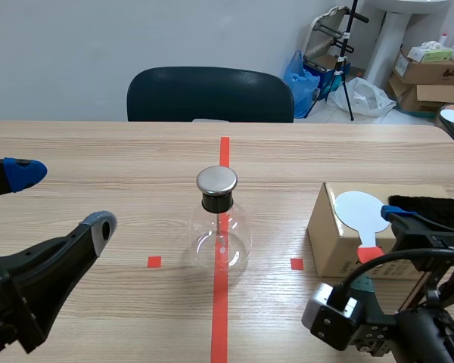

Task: Do the electroscope experiment

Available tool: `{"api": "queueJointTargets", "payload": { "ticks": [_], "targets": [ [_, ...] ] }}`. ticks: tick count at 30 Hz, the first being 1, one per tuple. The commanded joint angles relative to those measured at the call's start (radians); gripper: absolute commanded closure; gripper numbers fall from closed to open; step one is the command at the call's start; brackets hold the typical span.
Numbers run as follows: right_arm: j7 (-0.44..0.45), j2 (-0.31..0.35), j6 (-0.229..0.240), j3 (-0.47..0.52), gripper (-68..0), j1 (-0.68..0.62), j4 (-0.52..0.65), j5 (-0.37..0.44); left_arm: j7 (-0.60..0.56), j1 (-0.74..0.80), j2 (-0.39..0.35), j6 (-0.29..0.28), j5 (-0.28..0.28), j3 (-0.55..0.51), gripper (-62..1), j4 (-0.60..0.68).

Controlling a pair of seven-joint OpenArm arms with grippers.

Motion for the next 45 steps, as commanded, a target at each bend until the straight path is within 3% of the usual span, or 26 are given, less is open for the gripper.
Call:
{"api": "queueJointTargets", "payload": {
  "ticks": [1,22,34,39,45],
  "targets": [
    [-0.005,0.005,-0.015,0.007,-67.9,0.004,0.024,-0.004,-0.010,-0.003,-0.003,-0.003,-0.006,-0.002,-62.3,0.016],
    [-0.004,0.005,-0.015,0.008,-67.9,0.004,0.024,-0.042,-0.010,-0.003,-0.003,-0.003,-0.006,-0.002,-62.3,0.016],
    [-0.015,0.005,-0.015,0.008,-25.8,0.004,0.024,-0.042,-0.010,-0.003,-0.003,-0.003,-0.006,-0.002,-62.3,0.016],
    [-0.015,0.005,-0.015,0.008,-0.2,0.004,0.024,-0.042,-0.010,-0.003,-0.003,-0.003,-0.006,-0.002,-62.3,0.016],
    [-0.015,0.005,-0.015,0.008,-0.8,0.004,0.024,-0.042,-0.010,-0.003,-0.003,-0.003,-0.006,-0.002,-62.3,0.016]
  ]
}}
